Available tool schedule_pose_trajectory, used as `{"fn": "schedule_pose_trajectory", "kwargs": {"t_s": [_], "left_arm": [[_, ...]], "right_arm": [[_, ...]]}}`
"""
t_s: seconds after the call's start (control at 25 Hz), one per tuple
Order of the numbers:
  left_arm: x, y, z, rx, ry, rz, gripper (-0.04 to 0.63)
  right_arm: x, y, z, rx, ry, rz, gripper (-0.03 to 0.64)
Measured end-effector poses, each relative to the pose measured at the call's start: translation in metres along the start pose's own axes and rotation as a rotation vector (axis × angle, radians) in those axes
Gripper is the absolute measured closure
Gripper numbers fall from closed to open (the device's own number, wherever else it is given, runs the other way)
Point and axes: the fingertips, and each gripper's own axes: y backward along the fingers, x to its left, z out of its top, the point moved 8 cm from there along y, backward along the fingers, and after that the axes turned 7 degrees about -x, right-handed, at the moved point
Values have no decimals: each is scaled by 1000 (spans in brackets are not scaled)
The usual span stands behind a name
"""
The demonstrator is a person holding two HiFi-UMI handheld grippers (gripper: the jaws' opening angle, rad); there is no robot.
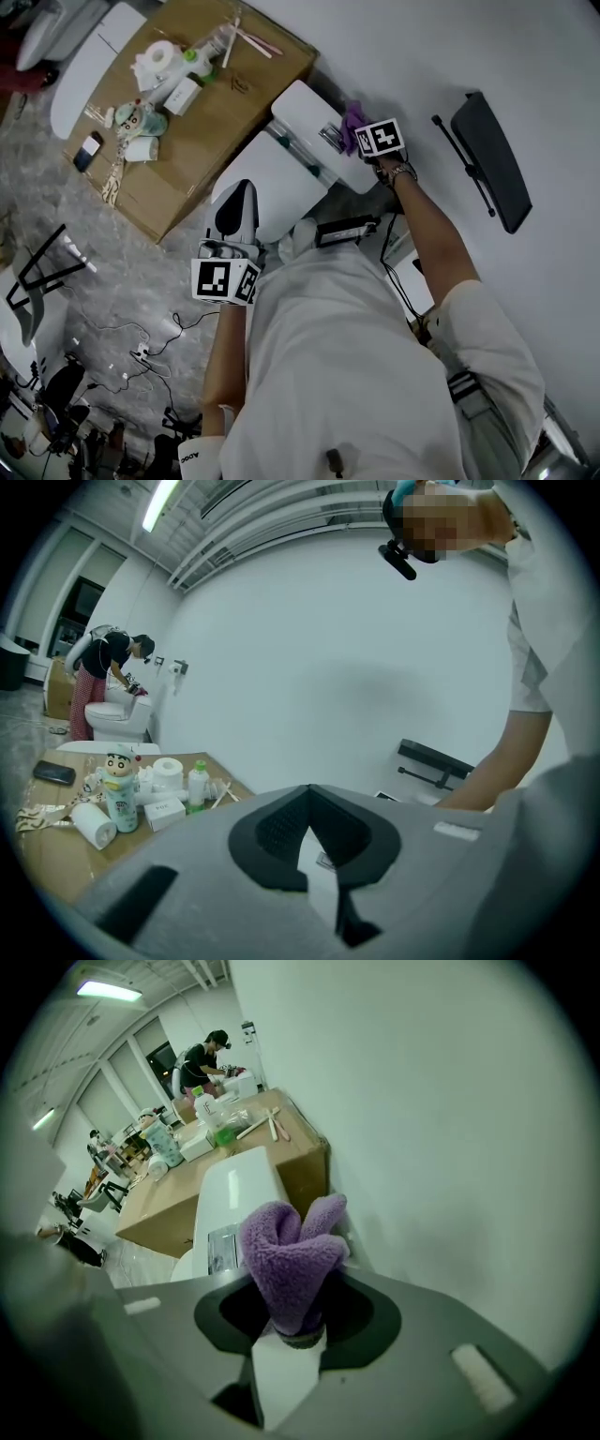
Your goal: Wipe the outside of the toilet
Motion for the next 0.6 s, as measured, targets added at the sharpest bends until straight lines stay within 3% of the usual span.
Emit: {"fn": "schedule_pose_trajectory", "kwargs": {"t_s": [0.6], "left_arm": [[20,2,1,-27,19,135,591]], "right_arm": [[31,-53,79,21,127,92,485]]}}
